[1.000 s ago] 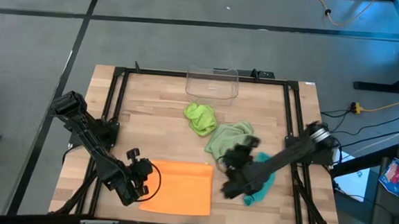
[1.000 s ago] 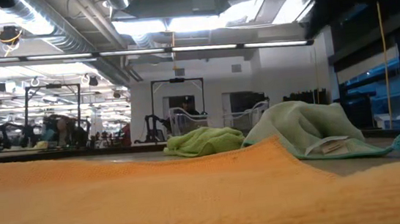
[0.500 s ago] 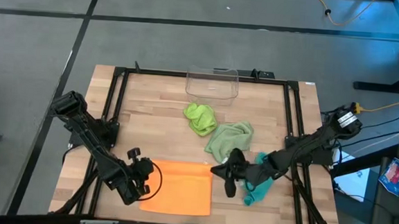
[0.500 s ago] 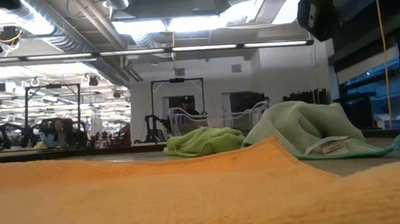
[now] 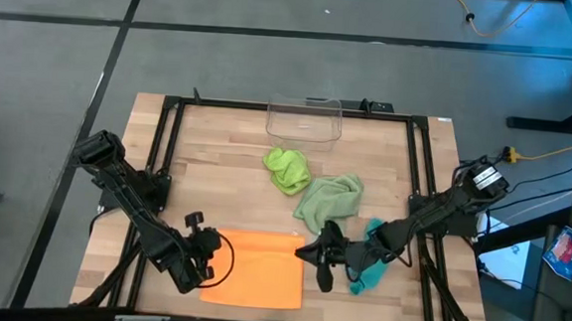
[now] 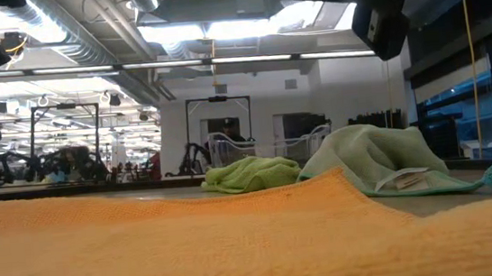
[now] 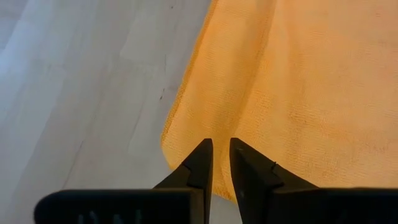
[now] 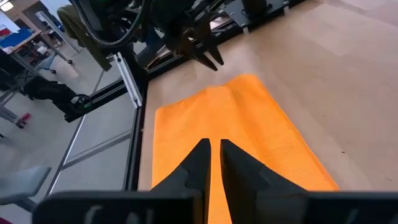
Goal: Fold microfiber towels
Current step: Fold the orange microfiber towel
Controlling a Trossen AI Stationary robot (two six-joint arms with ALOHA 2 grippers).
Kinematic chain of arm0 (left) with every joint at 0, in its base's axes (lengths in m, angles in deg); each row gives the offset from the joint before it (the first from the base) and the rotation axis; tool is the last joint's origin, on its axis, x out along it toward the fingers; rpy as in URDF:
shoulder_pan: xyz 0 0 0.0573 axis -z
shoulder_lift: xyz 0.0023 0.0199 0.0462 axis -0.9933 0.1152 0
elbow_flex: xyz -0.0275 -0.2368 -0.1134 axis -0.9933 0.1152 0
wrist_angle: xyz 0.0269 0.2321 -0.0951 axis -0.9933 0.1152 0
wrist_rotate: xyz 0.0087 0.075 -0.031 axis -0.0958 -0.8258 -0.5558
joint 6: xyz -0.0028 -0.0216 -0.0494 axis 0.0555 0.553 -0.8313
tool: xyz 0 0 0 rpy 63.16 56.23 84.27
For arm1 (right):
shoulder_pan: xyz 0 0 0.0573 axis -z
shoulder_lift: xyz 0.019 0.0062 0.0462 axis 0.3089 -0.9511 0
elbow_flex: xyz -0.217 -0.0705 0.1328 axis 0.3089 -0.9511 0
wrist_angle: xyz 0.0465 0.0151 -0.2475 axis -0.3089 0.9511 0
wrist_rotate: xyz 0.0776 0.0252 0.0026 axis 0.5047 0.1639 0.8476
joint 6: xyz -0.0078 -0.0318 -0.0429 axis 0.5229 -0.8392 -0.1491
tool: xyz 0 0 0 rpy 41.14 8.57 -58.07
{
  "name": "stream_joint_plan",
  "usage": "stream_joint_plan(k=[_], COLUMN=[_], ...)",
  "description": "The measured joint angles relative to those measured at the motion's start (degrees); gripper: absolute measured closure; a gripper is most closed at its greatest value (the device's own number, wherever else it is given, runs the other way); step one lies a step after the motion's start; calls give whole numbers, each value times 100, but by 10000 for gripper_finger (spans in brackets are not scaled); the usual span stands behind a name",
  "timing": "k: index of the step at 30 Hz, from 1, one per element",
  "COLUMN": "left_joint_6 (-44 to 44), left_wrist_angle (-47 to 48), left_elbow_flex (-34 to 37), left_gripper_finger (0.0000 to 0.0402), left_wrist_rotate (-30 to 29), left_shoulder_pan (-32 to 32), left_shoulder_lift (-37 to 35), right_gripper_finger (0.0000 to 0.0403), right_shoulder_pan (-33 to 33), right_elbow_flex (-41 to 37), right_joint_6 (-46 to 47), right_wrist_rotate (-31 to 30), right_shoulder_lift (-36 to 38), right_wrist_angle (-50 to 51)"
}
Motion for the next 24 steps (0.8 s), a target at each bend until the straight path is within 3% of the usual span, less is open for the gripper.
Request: stream_joint_plan(k=[6,12,21,24], left_joint_6=[-139,-157,-164,-164], left_wrist_angle=[0,0,0,-8], left_elbow_flex=[0,0,0,0], left_gripper_finger=[312,272,270,269], left_wrist_rotate=[182,185,313,313], left_shoulder_pan=[15,11,11,11], left_shoulder_lift=[0,0,0,2], right_gripper_finger=[361,322,246,234], right_shoulder_pan=[20,112,274,280], right_elbow_flex=[6,8,8,8], right_joint_6=[-25,38,-133,220], right_wrist_rotate=[0,10,0,17], right_shoulder_lift=[3,5,8,8], right_wrist_angle=[50,506,579,588])
